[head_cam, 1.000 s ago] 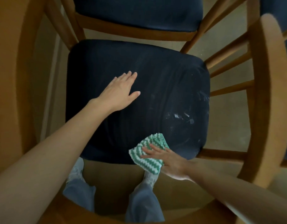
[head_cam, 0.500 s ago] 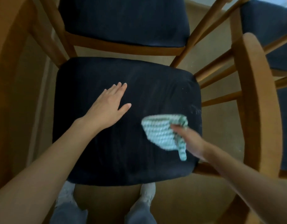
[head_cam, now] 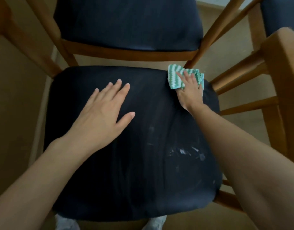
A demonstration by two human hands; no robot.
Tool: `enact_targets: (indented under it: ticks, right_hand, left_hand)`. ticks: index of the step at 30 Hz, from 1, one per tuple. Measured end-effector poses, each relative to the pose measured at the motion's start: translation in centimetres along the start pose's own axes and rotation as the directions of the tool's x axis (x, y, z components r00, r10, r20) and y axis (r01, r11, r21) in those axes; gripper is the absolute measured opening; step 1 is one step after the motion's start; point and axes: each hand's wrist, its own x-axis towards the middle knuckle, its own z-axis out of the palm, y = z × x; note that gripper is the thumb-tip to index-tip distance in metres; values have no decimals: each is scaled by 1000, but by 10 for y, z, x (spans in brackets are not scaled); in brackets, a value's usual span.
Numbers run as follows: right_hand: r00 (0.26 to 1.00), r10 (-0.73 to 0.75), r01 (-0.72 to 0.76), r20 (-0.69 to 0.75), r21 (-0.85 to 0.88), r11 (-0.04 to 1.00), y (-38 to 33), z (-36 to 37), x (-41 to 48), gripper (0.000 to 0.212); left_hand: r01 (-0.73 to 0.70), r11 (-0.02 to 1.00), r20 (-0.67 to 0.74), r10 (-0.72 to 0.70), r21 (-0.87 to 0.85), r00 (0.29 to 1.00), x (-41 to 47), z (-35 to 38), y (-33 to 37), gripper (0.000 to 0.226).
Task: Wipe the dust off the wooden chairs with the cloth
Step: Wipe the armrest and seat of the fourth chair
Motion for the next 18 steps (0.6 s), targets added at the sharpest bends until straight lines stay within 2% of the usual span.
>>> enact_targets:
  ticks: [2,4,7,12,15,18]
  right_hand:
    - [999,-27,28,-33,27,999,-3,0,-11,53]
    - [996,-86,86,-1,59,995,-3,1,-29,56]
    - [978,-191,183,81,98,978,-11,12,-76,63]
    - [907,-333,294,258,177,939,-26,40,-158,69]
    - [827,-379,319,415,208,925,-26,38,-201,77]
    - [707,-412,359,575,210,909,-19,35,-248,79]
  left_hand:
    - [0,1000,9,0,0,1000,-1,1,0,71]
    - [9,1000,33,-10,28,999,-3,2,1,70]
    - [32,995,43,-36,95,998,-3,3,3,69]
    - [24,993,41,-29,116,999,-2,3,2,68]
    - [10,991,71,-20,133,997,-4,4,-1,67]
    - [-7,990,108,-9,144,994,-7,8,-2,67]
